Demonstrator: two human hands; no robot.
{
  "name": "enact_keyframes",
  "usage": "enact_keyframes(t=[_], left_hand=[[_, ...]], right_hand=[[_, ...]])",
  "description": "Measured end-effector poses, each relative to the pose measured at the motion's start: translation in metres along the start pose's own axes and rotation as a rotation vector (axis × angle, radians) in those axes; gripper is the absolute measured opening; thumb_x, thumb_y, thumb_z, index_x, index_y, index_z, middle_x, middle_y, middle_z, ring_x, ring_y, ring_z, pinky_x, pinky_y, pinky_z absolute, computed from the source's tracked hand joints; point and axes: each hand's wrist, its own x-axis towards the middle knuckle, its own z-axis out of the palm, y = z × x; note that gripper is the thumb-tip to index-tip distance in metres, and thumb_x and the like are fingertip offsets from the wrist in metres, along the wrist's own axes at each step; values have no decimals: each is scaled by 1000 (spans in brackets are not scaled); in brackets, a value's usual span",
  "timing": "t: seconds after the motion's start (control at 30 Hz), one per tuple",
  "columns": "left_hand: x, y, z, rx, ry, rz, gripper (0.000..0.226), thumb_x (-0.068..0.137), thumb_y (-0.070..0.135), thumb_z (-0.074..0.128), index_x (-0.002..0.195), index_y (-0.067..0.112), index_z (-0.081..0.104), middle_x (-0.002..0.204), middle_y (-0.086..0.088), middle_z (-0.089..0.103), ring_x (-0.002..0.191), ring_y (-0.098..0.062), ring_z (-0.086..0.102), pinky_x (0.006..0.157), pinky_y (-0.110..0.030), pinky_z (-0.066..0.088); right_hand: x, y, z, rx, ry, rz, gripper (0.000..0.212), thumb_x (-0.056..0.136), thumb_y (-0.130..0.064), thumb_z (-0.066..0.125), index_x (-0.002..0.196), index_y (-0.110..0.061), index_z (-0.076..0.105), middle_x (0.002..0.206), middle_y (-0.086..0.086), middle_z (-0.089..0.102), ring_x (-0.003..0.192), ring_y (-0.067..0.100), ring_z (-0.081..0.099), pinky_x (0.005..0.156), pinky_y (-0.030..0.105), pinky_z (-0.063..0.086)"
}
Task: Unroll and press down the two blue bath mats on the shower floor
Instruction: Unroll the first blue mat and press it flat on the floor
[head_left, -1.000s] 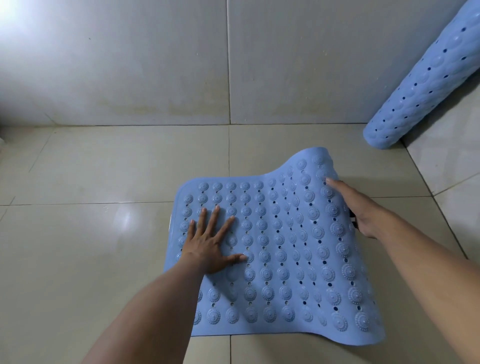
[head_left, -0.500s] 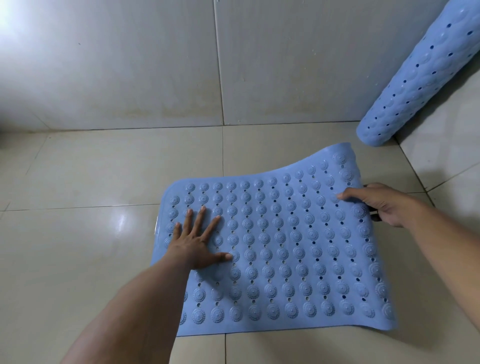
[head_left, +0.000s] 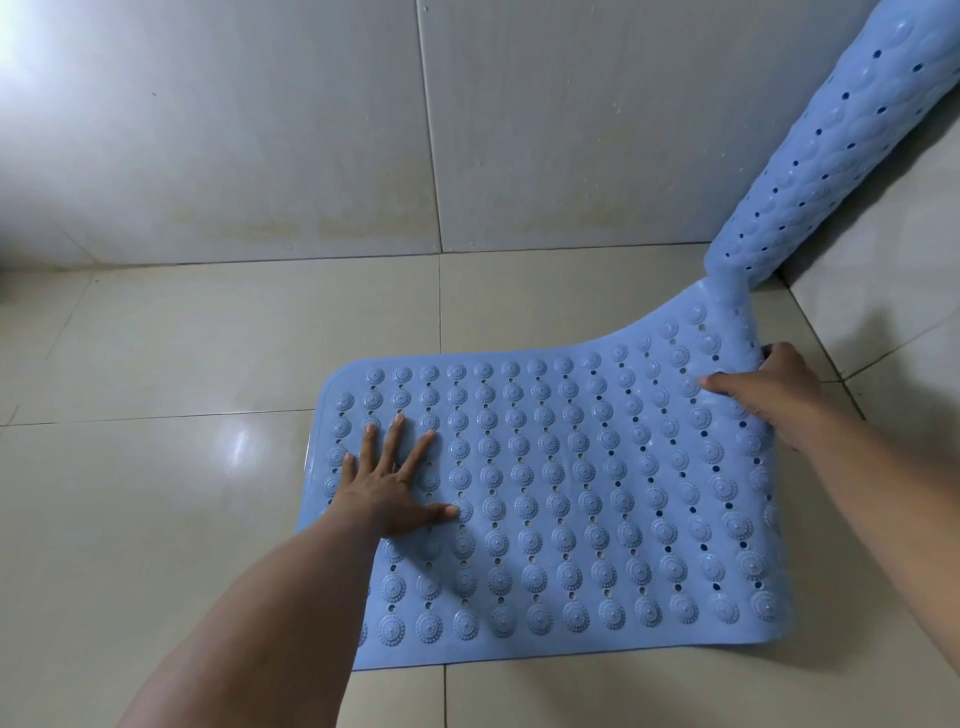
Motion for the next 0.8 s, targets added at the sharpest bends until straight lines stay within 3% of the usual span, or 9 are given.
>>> enact_keyframes(t=[0.2, 0.3, 0.4, 0.47, 0.57, 0.63, 0.7, 0.8], left_hand=[[-1, 6, -3, -36, -29, -27, 114, 63, 103, 30, 150, 54, -26, 156, 8, -46, 145, -29, -41, 122, -59, -9], [-2, 17, 1, -54, -7, -71, 117, 60, 106, 24, 151, 52, -25, 152, 8, -49, 143, -32, -43, 120, -63, -12], [-1, 22, 7, -59, 17, -97, 125, 53, 109, 21, 151, 50, -27, 153, 7, -49, 142, -36, -44, 119, -65, -12], [0, 23, 8, -59, 19, -104, 127, 50, 111, 19, 151, 49, -27, 153, 7, -49, 142, -37, -44, 119, -65, -12], [0, 23, 9, -56, 25, -109, 128, 49, 111, 17, 151, 49, -27, 152, 7, -50, 142, -36, -43, 119, -65, -11], [0, 23, 10, -56, 24, -114, 128, 49, 111, 17, 151, 49, -28, 151, 8, -51, 142, -36, -44, 119, -65, -12], [1, 24, 11, -53, 26, -116, 128, 48, 111, 15, 150, 48, -29, 150, 8, -51, 142, -36, -44, 119, -65, -12], [2, 23, 14, -53, 55, -112, 128, 48, 112, 14, 151, 48, -28, 151, 8, -51, 143, -37, -43, 119, -65, -11]], right_hand=[[1, 2, 11, -93, -19, 11, 82, 37, -64, 84, 102, -15, 74, 105, 10, 74, 96, 31, 70, 90, 46, 59], [6, 6, 5, 19, -108, 28, 71, 43, -53, 92, 102, -17, 75, 101, 7, 76, 90, 29, 73, 90, 48, 59], [9, 11, -9, 74, -154, 35, 50, 66, -34, 92, 106, -10, 73, 101, 12, 76, 87, 30, 73, 88, 47, 59], [15, 15, -19, 78, -92, 31, 49, 71, -26, 88, 111, -5, 68, 105, 14, 73, 88, 30, 71, 86, 46, 58], [24, 19, -34, -7, 144, 35, 73, 70, -34, 85, 126, -6, 46, 118, 8, 59, 101, 30, 61, 90, 46, 53], [26, 21, -41, -128, 261, 49, 72, 74, -40, 80, 125, -11, 38, 126, 12, 54, 114, 36, 56, 97, 51, 48], [23, 25, -39, -268, 322, 92, 73, 74, -43, 78, 126, -11, 37, 135, 21, 48, 123, 42, 50, 104, 57, 41], [10, 34, -17, -452, 455, 28, 72, 75, -43, 75, 131, -10, 43, 139, 25, 41, 129, 44, 39, 104, 55, 35]])
